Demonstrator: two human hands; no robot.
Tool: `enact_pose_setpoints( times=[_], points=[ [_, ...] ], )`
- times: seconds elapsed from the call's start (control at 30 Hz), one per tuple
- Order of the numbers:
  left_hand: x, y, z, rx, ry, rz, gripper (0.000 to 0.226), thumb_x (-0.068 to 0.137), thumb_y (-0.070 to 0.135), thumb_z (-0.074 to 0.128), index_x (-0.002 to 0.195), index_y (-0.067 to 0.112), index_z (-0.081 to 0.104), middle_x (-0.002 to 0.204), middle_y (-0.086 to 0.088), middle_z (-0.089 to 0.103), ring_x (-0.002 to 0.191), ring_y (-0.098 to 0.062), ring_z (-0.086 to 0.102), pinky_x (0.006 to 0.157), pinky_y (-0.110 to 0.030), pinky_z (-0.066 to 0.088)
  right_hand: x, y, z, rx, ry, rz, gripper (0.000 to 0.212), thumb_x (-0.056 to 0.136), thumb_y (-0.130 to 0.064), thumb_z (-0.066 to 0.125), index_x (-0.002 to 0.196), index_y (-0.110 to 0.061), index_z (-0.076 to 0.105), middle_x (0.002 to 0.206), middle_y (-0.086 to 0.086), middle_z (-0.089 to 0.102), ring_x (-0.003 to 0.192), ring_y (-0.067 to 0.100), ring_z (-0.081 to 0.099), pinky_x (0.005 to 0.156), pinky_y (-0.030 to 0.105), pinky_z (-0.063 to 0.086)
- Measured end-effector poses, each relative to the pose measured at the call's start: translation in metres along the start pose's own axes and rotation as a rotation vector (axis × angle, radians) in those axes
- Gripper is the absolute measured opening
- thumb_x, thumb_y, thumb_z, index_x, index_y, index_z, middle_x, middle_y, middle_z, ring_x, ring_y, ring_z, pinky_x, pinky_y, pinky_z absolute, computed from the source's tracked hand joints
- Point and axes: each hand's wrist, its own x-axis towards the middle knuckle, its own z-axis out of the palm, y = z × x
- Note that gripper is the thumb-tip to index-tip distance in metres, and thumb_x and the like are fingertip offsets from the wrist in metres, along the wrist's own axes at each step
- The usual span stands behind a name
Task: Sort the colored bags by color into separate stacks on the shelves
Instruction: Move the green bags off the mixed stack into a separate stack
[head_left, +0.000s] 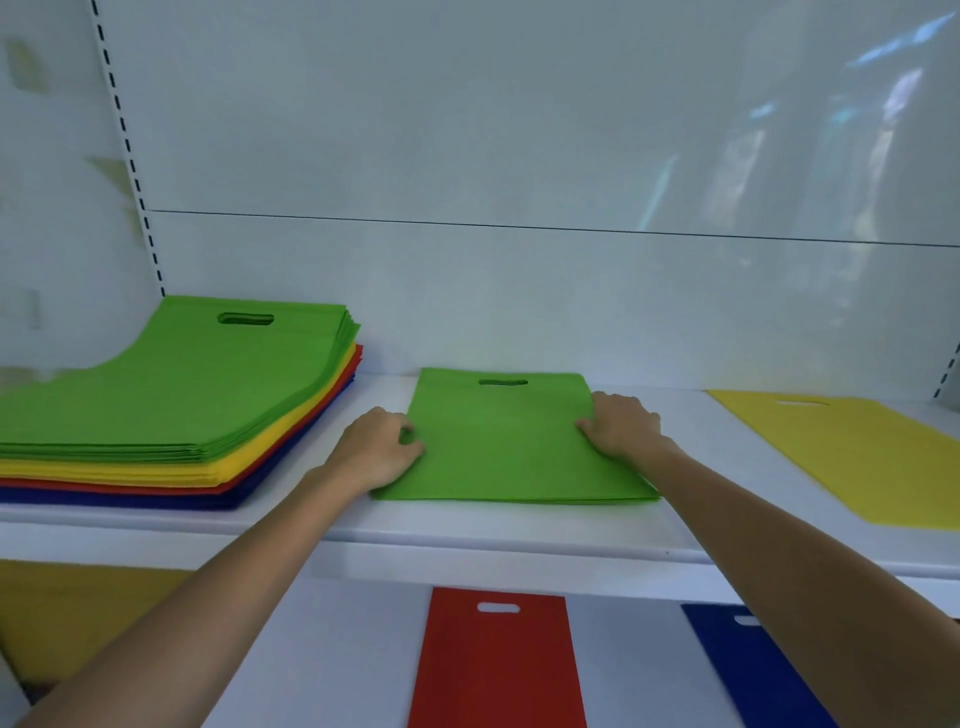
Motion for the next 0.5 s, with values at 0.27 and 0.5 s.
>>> enact_pose_setpoints(
  times=[0.27, 0.5],
  points=[
    [0.011, -0.002, 0.002, 0.033, -0.027, 0.011, 0.036, 0.092, 0.032, 0.052, 0.123, 0.014, 0.058, 0.120, -0.009, 0.057, 0.107, -0.025, 0.054, 0.078, -0.027, 0.039, 0.001, 0.003, 0.003, 0.030, 0.012, -0.006, 0.014, 0.092, -0.023, 0.039, 0.089, -0.011, 0.046, 0.111, 0.014, 0.058, 0.109, 0.030, 0.047, 0.088, 0.037, 0.036],
    [0.031, -0.007, -0.022, -0.004, -0.030, 0.072, 0.044, 0.091, 0.033, 0.053, 0.129, 0.011, 0.053, 0.137, -0.014, 0.047, 0.122, -0.027, 0.048, 0.099, -0.031, 0.038, 0.007, -0.018, -0.013, 0.027, 0.107, -0.008, 0.013, 0.086, -0.013, 0.044, 0.094, -0.007, 0.053, 0.111, 0.013, 0.056, 0.109, 0.030, 0.045, 0.085, 0.036, 0.038]
  ],
)
